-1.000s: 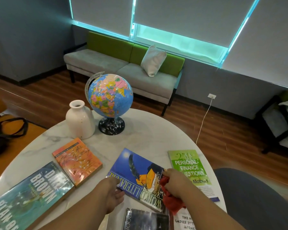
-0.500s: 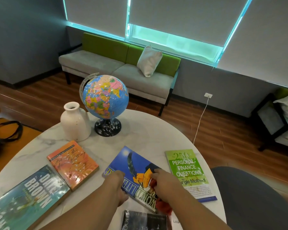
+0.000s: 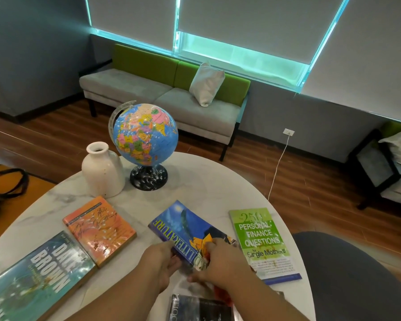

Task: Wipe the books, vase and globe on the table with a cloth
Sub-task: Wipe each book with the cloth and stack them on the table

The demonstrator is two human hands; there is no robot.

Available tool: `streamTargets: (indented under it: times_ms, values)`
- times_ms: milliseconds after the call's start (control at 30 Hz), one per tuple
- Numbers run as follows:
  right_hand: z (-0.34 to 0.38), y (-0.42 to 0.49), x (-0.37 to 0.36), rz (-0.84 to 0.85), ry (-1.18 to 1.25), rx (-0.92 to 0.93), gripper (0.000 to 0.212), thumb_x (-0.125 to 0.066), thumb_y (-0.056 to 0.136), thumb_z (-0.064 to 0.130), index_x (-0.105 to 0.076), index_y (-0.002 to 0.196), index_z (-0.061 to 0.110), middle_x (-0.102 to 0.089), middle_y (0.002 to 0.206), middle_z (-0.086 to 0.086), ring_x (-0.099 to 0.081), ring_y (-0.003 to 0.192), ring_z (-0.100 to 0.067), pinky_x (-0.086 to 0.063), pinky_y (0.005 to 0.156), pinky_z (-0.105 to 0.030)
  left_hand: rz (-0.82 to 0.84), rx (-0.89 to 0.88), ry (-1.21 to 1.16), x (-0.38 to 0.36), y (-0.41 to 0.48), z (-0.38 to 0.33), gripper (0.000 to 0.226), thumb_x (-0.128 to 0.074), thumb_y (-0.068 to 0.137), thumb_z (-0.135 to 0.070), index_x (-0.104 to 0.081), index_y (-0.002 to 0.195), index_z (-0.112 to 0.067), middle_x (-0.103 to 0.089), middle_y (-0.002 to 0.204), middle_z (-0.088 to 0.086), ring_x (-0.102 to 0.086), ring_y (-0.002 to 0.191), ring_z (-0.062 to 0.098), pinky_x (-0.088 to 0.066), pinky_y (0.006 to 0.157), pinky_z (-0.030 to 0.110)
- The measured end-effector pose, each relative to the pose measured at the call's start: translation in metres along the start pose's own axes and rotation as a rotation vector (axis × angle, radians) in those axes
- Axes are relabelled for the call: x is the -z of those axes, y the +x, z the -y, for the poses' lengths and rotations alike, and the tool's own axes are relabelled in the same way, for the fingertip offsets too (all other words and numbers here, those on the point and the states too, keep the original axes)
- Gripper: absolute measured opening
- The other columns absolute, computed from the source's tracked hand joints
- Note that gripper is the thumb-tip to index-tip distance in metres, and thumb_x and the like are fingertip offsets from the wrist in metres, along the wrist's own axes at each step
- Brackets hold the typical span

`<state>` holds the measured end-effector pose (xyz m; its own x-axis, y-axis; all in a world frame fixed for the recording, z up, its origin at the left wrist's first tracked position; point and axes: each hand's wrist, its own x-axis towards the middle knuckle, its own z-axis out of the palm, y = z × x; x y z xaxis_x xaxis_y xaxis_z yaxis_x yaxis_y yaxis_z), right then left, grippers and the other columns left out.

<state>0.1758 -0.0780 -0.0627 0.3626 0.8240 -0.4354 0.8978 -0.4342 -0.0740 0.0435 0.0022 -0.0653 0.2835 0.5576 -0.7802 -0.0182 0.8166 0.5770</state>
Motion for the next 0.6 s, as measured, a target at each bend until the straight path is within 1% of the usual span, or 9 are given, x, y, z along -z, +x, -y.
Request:
streamTargets:
  times_ms: [67, 133, 233, 300, 367, 433, 500, 533, 600]
  values:
    - [0.005, -0.002, -0.003, -0.041, -0.034, 0.014, 0.070, -0.061, 0.076, 0.065, -0.048, 0.128, 0.020, -0.049, 0.123, -0.003, -0.055, 0.111, -0.024, -0.044, 0.094, -0.039, 0.061, -0.062, 0.006, -0.005, -0.007, -0.003, 0.017, -0.044, 0.101, -0.013, -0.057, 0.105, -0.001, -0.064, 0.086, 0.014, -0.065, 0.067, 0.021, -0.054, 0.054, 0.029]
    - [0.006, -0.003, 0.003, -0.117, -0.011, 0.024, 0.047, -0.056, 0.087, 0.048, -0.052, 0.126, 0.021, -0.055, 0.121, -0.004, -0.058, 0.107, -0.024, -0.047, 0.086, -0.034, 0.134, -0.133, 0.042, -0.009, -0.015, -0.009, 0.017, -0.045, 0.101, -0.013, -0.058, 0.107, -0.004, -0.067, 0.097, 0.013, -0.067, 0.084, 0.023, -0.053, 0.069, 0.031]
    - [-0.006, -0.007, 0.023, -0.230, 0.115, 0.005, 0.034, -0.053, 0.086, 0.042, -0.062, 0.114, 0.025, -0.065, 0.103, 0.003, -0.063, 0.092, -0.018, -0.048, 0.073, -0.027, 0.167, -0.252, 0.147, -0.007, -0.016, -0.023, 0.018, -0.047, 0.100, -0.012, -0.061, 0.109, -0.009, -0.066, 0.109, 0.008, -0.063, 0.105, 0.023, -0.047, 0.084, 0.034]
    - [-0.020, -0.013, 0.042, -0.221, 0.316, 0.003, 0.022, -0.059, 0.085, 0.040, -0.068, 0.100, 0.027, -0.066, 0.082, 0.007, -0.062, 0.076, -0.012, -0.048, 0.064, -0.026, 0.150, -0.312, 0.181, 0.002, -0.009, -0.029, 0.018, -0.053, 0.097, -0.015, -0.061, 0.113, -0.014, -0.062, 0.115, 0.004, -0.055, 0.118, 0.023, -0.041, 0.091, 0.035]
    - [-0.031, -0.022, 0.061, -0.153, 0.659, 0.038, 0.003, -0.069, 0.084, 0.027, -0.071, 0.085, 0.025, -0.070, 0.073, 0.005, -0.065, 0.069, -0.009, -0.052, 0.066, -0.028, 0.154, -0.315, 0.198, 0.013, -0.005, -0.033, 0.034, -0.059, 0.094, -0.022, -0.054, 0.127, -0.017, -0.055, 0.127, 0.002, -0.042, 0.132, 0.024, -0.037, 0.100, 0.038]
    - [-0.036, -0.030, 0.074, -0.039, 0.983, 0.076, 0.003, -0.072, 0.084, 0.013, -0.072, 0.084, 0.016, -0.074, 0.075, 0.000, -0.068, 0.069, -0.011, -0.053, 0.064, -0.026, 0.256, -0.289, 0.186, 0.022, -0.008, -0.035, 0.059, -0.068, 0.087, -0.032, -0.043, 0.139, -0.018, -0.050, 0.135, 0.000, -0.035, 0.137, 0.024, -0.029, 0.111, 0.043]
    - [-0.040, -0.035, 0.078, 0.046, 1.210, 0.107, 0.013, -0.074, 0.080, 0.008, -0.072, 0.092, 0.003, -0.074, 0.088, -0.014, -0.071, 0.078, -0.023, -0.054, 0.069, -0.030, 0.416, -0.224, 0.151, 0.025, -0.012, -0.037, 0.074, -0.081, 0.073, -0.038, -0.047, 0.136, -0.018, -0.060, 0.130, -0.002, -0.048, 0.129, 0.025, -0.032, 0.112, 0.048]
    - [-0.040, -0.036, 0.078, 0.076, 1.281, 0.124, 0.022, -0.077, 0.077, 0.009, -0.071, 0.096, 0.000, -0.073, 0.095, -0.021, -0.070, 0.085, -0.030, -0.055, 0.074, -0.034, 0.486, -0.199, 0.124, 0.027, -0.015, -0.038, 0.073, -0.082, 0.070, -0.033, -0.049, 0.133, -0.018, -0.065, 0.125, 0.002, -0.056, 0.122, 0.027, -0.038, 0.109, 0.049]
    - [-0.040, -0.038, 0.075, 0.101, 1.360, 0.156, 0.031, -0.079, 0.070, 0.014, -0.073, 0.098, 0.001, -0.070, 0.102, -0.026, -0.069, 0.092, -0.037, -0.056, 0.080, -0.040, 0.613, -0.191, 0.086, 0.029, -0.021, -0.038, 0.063, -0.076, 0.076, -0.020, -0.049, 0.134, -0.017, -0.066, 0.124, 0.008, -0.061, 0.116, 0.030, -0.042, 0.105, 0.051]
